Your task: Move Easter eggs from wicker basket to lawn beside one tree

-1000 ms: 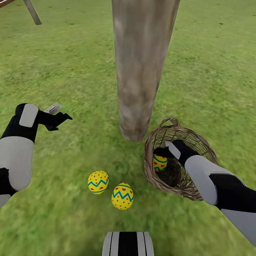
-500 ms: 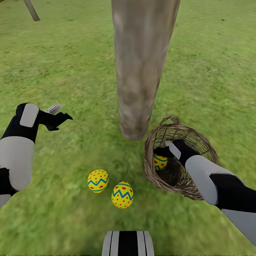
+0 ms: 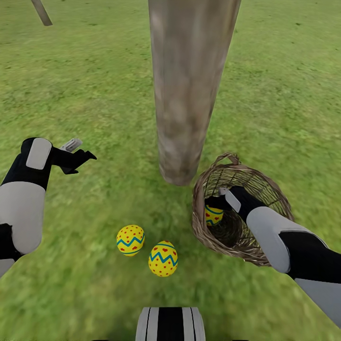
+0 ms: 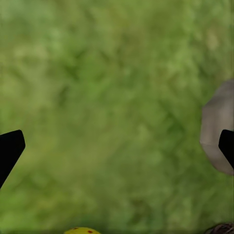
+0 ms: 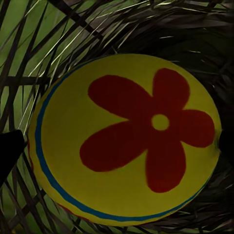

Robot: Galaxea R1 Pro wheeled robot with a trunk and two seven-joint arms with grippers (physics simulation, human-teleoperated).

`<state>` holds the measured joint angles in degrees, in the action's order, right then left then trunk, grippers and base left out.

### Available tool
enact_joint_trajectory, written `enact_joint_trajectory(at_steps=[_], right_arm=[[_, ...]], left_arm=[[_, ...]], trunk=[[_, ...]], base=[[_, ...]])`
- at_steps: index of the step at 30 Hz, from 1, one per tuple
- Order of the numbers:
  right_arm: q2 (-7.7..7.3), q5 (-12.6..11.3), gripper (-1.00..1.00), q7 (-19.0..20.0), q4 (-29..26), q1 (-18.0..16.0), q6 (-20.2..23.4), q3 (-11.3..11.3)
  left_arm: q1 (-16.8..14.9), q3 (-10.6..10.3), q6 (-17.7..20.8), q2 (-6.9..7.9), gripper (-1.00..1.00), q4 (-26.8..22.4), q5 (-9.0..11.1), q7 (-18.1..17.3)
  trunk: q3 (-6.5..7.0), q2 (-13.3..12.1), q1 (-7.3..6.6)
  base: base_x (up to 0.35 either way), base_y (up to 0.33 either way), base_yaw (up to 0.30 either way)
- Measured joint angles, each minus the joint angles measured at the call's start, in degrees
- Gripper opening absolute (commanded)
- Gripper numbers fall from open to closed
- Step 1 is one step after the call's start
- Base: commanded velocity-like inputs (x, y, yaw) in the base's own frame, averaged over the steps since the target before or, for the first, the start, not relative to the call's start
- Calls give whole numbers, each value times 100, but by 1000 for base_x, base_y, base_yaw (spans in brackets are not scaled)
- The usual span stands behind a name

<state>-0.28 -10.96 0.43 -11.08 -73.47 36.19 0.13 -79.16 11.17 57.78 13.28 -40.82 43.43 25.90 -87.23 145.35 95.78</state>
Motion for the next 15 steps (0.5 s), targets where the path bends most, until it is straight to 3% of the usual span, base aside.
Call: enact_joint_trajectory(at_steps=[15], right_arm=[[-10, 25, 100, -10, 9, 0, 0, -6]], left_arm=[[0, 0, 3, -5, 100, -2, -8, 0]], trunk=[[-22, 1, 3]], base=[[0, 0, 0]])
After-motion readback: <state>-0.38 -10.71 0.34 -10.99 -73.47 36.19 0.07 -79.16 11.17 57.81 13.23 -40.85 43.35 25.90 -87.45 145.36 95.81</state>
